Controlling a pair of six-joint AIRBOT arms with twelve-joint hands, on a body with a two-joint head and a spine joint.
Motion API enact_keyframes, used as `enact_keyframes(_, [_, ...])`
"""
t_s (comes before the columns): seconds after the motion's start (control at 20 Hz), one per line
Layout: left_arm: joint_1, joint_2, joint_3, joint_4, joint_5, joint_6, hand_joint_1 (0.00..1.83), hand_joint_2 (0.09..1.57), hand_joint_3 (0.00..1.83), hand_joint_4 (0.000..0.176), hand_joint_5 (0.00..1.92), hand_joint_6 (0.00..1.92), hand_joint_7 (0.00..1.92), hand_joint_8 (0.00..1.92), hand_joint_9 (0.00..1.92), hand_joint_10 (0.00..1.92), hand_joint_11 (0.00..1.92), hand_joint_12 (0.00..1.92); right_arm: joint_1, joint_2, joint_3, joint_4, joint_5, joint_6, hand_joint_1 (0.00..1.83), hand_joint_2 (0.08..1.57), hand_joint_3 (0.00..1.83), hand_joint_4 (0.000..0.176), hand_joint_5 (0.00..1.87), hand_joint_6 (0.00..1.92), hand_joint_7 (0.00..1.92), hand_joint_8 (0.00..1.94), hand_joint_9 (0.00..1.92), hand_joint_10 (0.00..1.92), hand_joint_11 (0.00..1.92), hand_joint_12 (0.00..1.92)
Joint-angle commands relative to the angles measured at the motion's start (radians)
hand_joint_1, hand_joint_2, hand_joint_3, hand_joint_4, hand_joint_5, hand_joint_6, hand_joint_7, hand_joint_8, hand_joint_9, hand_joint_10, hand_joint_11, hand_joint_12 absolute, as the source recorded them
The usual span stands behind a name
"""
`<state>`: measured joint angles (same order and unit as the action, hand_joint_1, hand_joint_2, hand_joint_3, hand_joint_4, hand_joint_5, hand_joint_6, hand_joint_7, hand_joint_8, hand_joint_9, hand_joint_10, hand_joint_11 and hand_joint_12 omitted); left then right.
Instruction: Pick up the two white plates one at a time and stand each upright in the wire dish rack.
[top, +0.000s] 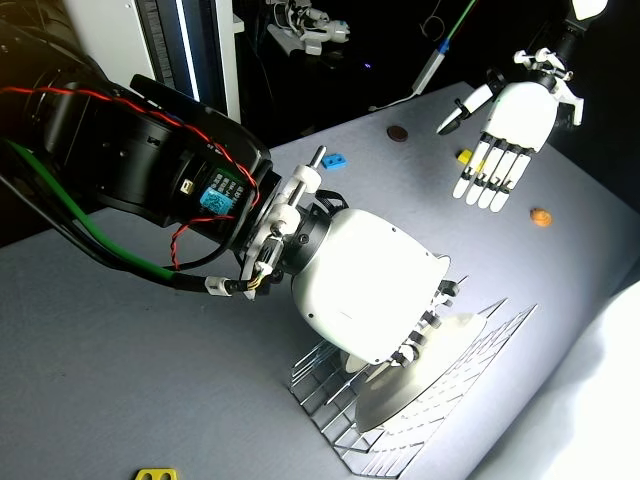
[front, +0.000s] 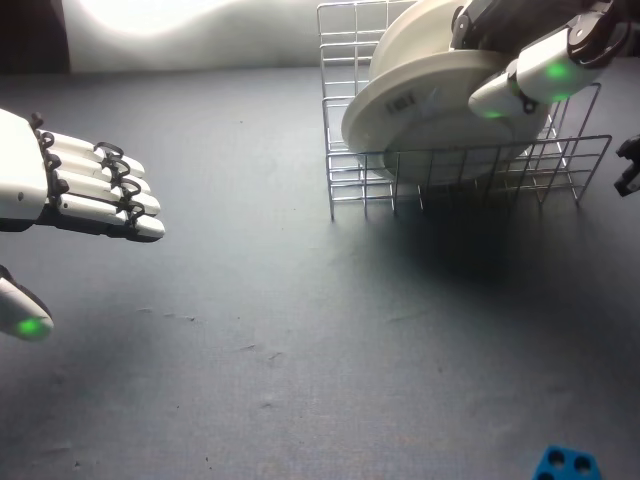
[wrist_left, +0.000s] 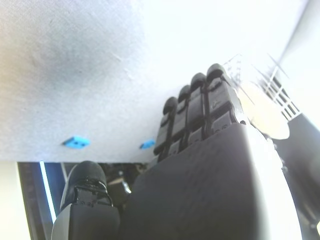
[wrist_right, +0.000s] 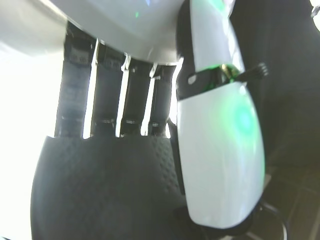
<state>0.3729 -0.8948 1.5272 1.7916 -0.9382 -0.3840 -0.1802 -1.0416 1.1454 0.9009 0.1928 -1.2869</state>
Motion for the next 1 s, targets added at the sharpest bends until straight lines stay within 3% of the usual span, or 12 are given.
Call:
enact_keyframes(0.0, [-0.012, 0.004, 0.007, -0.062, -0.011, -0.003, 0.0, 1.12, 0.0, 0.0, 0.0, 0.0, 0.0, 0.0, 0.0, 0.0, 0.0, 0.0, 0.007, 0.001, 0.001, -0.017, 0.088, 0.008, 1.36, 1.06, 0.01, 0.0, 1.01, 0.9, 1.13, 0.69, 1.07, 0.81, 0.87, 0.89])
enact_keyframes(0.1, [-0.012, 0.004, 0.008, -0.062, -0.011, -0.003, 0.0, 1.13, 0.0, 0.0, 0.0, 0.0, 0.0, 0.0, 0.0, 0.0, 0.0, 0.0, 0.008, -0.01, 0.001, -0.019, 0.097, 0.009, 1.39, 1.06, 0.0, 0.0, 1.01, 0.91, 1.12, 0.7, 1.04, 0.96, 0.86, 0.91])
enact_keyframes(0.5, [-0.012, 0.004, 0.007, -0.062, -0.011, -0.004, 0.0, 1.12, 0.0, 0.0, 0.0, 0.0, 0.0, 0.0, 0.0, 0.0, 0.0, 0.0, 0.021, -0.04, 0.001, -0.019, 0.125, 0.009, 1.39, 1.06, 0.0, 0.0, 0.97, 0.92, 1.12, 0.71, 1.08, 0.93, 0.91, 0.87])
enact_keyframes(0.65, [-0.012, 0.004, 0.006, -0.062, -0.011, -0.004, 0.0, 1.12, 0.0, 0.0, 0.0, 0.0, 0.0, 0.0, 0.0, 0.0, 0.0, 0.0, 0.016, -0.039, 0.001, -0.026, 0.126, 0.009, 1.4, 1.04, 0.0, 0.0, 1.02, 0.81, 1.2, 0.58, 1.14, 0.86, 0.96, 0.79])
enact_keyframes(0.8, [-0.012, 0.004, 0.006, -0.062, -0.011, -0.004, 0.0, 1.13, 0.0, 0.0, 0.0, 0.0, 0.0, 0.0, 0.0, 0.0, 0.0, 0.0, 0.01, -0.035, 0.001, -0.041, 0.126, 0.009, 1.4, 1.04, 0.0, 0.0, 1.05, 0.77, 1.19, 0.59, 1.13, 0.86, 0.95, 0.78])
enact_keyframes(0.95, [-0.012, 0.005, 0.005, -0.062, -0.011, -0.004, 0.0, 1.14, 0.01, 0.0, 0.01, 0.01, 0.0, 0.0, 0.0, 0.0, 0.0, 0.0, 0.014, -0.028, 0.001, -0.041, 0.126, 0.009, 1.39, 1.04, 0.0, 0.0, 1.02, 0.83, 1.18, 0.6, 1.11, 0.89, 0.94, 0.79])
